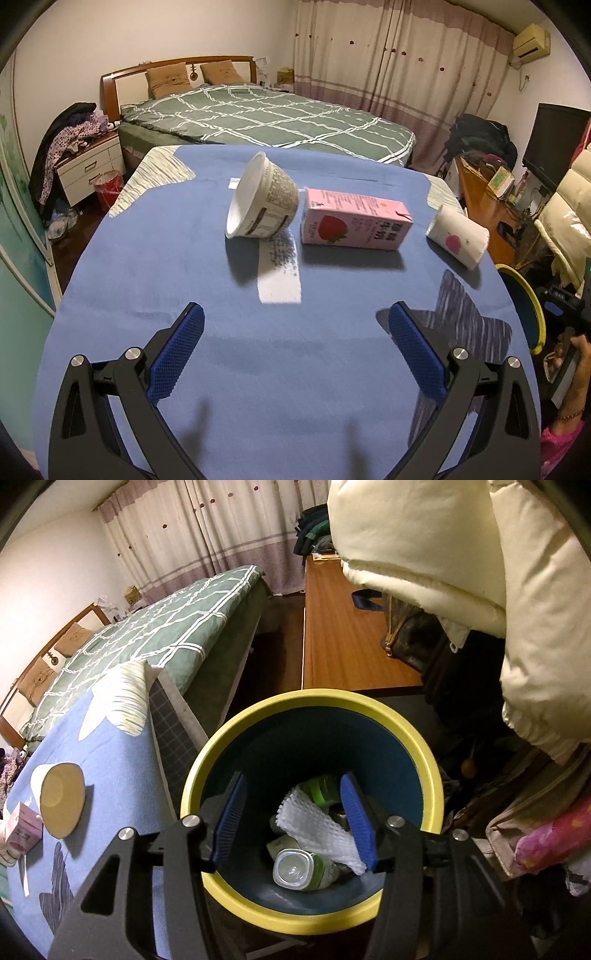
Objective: Collect trash
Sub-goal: 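Grasp the white bowl-shaped cup by its rim with the left gripper, then carry the white cup with the left gripper over the bin and release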
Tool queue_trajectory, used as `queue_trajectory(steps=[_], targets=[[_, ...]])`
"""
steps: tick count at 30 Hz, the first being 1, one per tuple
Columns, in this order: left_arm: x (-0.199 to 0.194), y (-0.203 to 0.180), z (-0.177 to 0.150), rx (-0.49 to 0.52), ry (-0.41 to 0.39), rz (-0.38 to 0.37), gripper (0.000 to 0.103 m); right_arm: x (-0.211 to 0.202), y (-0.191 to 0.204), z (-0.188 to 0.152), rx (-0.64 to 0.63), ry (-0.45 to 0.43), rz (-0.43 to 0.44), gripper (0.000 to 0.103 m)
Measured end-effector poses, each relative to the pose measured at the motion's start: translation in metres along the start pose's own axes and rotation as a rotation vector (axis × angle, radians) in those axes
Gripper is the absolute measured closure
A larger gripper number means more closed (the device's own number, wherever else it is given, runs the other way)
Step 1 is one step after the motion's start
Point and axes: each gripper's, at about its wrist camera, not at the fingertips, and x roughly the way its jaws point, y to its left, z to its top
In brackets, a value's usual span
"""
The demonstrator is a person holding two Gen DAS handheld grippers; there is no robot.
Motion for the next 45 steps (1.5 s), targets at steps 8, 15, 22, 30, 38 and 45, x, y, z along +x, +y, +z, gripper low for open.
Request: queue_trajectory(steps=[8, 15, 22, 30, 38, 45], targets=[[0.024, 0.008, 0.030, 0.027, -0.008, 0.010, 0.010, 0.003, 0.008, -0.002, -0.018, 0.010, 0.007, 0.052], [0.056, 0.019, 0.059, 0.020, 0.033, -0.015, 0.022, 0.007, 0.012, -0.005, -0.026, 0.021, 0.005, 0.052], [0.086, 0.027, 0.079, 0.020, 0.057, -0.029, 0.030, 0.010, 0.015, -0.005, -0.034, 0.028, 0.003, 0.052], [0.112, 0.028, 0.087, 0.031, 0.113, -0.097, 0.081, 0.009, 0.015, -0.008, -0.042, 0.031, 0.009, 0.052], [0.099, 0.022, 0.080, 0.080, 0.086, -0.084, 0.098, 0.006, 0.016, -0.013, -0.039, 0.028, 0.018, 0.052], [0.044, -0.020, 0.067, 0.172, 0.060, -0.111, 0.098, -0.011, 0.012, -0.021, -0.038, 0.003, 0.031, 0.052]])
